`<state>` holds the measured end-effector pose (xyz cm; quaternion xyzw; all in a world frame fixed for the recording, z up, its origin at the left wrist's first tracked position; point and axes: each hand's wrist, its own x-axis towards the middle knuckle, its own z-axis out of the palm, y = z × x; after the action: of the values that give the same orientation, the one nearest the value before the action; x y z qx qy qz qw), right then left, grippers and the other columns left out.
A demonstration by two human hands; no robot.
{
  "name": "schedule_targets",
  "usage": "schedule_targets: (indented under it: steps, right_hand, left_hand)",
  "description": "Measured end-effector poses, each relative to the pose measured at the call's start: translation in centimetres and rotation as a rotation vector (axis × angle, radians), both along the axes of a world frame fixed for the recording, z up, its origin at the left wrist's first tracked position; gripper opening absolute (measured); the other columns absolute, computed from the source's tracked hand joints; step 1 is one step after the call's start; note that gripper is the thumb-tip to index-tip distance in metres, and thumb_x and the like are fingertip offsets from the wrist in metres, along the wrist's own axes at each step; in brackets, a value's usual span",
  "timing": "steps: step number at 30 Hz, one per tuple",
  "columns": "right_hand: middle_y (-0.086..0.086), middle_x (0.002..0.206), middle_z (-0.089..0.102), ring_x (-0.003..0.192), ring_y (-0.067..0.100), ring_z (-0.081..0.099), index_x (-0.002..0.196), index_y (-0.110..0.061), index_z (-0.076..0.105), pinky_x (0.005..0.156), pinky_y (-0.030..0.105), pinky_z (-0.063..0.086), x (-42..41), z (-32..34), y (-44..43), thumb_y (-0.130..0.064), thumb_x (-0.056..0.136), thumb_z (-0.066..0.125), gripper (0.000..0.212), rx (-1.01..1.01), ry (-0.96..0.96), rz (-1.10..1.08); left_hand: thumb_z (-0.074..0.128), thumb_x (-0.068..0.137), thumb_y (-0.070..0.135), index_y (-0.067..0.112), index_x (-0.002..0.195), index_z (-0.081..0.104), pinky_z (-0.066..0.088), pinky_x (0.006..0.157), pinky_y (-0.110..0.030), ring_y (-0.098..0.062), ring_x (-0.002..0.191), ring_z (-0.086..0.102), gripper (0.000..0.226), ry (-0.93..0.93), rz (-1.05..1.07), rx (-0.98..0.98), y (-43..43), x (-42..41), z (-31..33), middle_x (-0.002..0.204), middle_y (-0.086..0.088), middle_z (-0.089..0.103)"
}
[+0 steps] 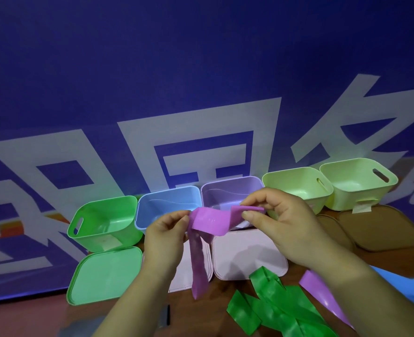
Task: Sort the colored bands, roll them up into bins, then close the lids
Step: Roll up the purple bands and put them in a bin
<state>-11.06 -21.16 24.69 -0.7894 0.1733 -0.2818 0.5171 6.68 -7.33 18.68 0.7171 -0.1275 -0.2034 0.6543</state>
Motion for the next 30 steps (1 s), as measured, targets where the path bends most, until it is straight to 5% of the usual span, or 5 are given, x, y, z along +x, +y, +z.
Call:
schedule_targets:
  steps: [8,11,17,22,30]
  right_hand:
    - [0.014,0.073,0.07,0.069,0.038,0.065,0.087,-0.031,0.072,0.064,0.042,0.055,0.7,-0.1,0.0,-0.008,0.08,0.079,0.025,0.173,-0.043,-0.05]
    - [0.001,0.082,0.074,0.072,0.026,0.07,0.085,-0.031,0.073,0.066,0.029,0.057,0.8,-0.1,0.0,-0.006,0.079,0.079,0.026,0.165,-0.043,-0.041]
    - [0.0,0.088,0.075,0.083,0.027,0.069,0.09,-0.036,0.076,0.081,0.045,0.056,0.8,-0.8,0.3,-0.008,0.086,0.073,0.029,0.133,0.008,0.017]
    - [-0.001,0.088,0.074,0.083,0.014,0.069,0.088,-0.037,0.075,0.08,0.031,0.056,0.6,-1.1,0.5,-0.003,0.08,0.078,0.036,0.127,-0.017,0.063]
    - [-0.002,0.085,0.074,0.079,0.017,0.069,0.085,-0.03,0.074,0.079,0.036,0.059,0.5,-1.0,0.7,-0.004,0.077,0.08,0.028,0.112,-0.09,-0.035]
  left_hand:
    - [0.067,0.09,0.009,0.024,0.091,0.077,0.059,0.085,-0.047,-0.022,0.082,0.074,0.018,-0.075,-0.021,0.039,0.2,-0.2,0.0,0.085,0.001,0.078]
    - [0.068,0.089,0.004,0.021,0.097,0.073,0.059,0.071,-0.033,-0.021,0.073,0.069,0.019,-0.078,-0.043,-0.025,0.0,-0.5,0.7,0.08,-0.007,0.076]
    - [0.068,0.087,-0.003,0.009,0.085,0.07,0.055,0.06,-0.022,-0.016,0.064,0.067,0.012,-0.006,-0.141,-0.158,-0.4,-1.9,2.8,0.071,-0.005,0.074]
    - [0.07,0.085,0.0,0.016,0.079,0.075,0.055,0.072,-0.036,-0.024,0.071,0.063,0.018,0.011,-0.208,-0.196,-0.4,-2.7,3.6,0.075,-0.008,0.074]
    - [0.068,0.087,0.003,0.015,0.083,0.078,0.056,0.078,-0.045,-0.031,0.075,0.063,0.015,-0.056,-0.285,-0.2,-0.2,-3.7,4.7,0.083,-0.018,0.073]
